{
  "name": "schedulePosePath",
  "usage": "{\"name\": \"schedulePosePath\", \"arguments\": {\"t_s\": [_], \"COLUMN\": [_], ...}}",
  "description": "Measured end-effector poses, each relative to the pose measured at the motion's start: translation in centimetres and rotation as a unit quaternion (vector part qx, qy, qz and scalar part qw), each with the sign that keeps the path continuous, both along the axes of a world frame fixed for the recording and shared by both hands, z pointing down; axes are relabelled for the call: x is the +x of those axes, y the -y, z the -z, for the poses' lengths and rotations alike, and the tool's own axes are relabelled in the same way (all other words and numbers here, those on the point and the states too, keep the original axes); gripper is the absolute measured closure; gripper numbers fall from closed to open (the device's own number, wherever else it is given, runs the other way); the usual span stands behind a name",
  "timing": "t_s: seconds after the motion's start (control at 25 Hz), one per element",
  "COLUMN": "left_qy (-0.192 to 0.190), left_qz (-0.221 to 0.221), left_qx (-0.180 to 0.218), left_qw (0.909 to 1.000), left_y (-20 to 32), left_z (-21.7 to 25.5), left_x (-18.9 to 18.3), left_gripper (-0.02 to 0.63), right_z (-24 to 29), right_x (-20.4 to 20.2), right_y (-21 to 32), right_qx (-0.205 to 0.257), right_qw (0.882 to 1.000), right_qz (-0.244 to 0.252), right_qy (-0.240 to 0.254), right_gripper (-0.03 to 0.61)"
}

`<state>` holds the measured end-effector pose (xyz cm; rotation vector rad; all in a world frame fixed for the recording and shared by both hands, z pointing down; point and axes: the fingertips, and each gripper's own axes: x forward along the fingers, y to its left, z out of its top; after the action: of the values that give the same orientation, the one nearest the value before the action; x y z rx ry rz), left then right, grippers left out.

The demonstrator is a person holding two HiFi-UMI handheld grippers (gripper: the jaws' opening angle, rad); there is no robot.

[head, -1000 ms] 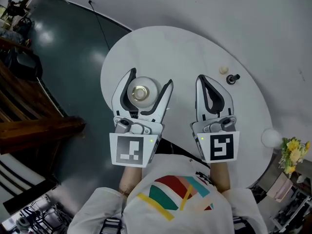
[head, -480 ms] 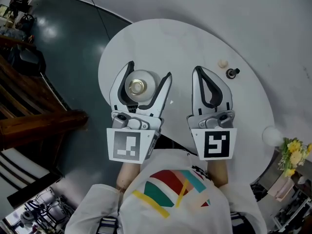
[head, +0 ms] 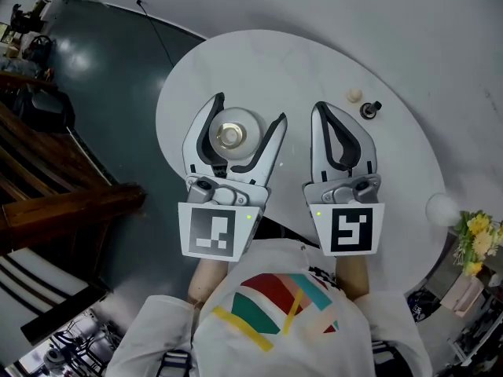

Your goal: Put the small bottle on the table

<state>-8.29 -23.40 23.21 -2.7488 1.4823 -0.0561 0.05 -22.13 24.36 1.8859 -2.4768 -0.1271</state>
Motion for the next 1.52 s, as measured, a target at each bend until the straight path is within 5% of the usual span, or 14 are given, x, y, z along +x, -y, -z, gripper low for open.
{"name": "schedulePosePath", "arguments": {"t_s": [0.88, 1.2, 1.52], "left_qy": [0.036, 0.076, 0.076], "left_qz": [-0.084, -0.105, -0.121], "left_qx": [-0.029, -0.067, -0.110], "left_qw": [0.9954, 0.9894, 0.9836], "left_y": [8.6, 11.9, 14.2], "left_z": [-7.2, -12.6, -17.2], "left_x": [9.7, 12.2, 14.1], "left_gripper": [0.273, 0.273, 0.273], "right_z": [-6.9, -11.0, -15.1], "right_x": [7.4, 9.8, 9.6], "right_y": [3.3, 3.8, 5.8], "right_qx": [-0.085, -0.129, -0.165], "right_qw": [0.993, 0.988, 0.981], "right_qz": [-0.076, -0.087, -0.086], "right_qy": [0.012, 0.025, 0.055], "right_gripper": [0.568, 0.568, 0.568]}}
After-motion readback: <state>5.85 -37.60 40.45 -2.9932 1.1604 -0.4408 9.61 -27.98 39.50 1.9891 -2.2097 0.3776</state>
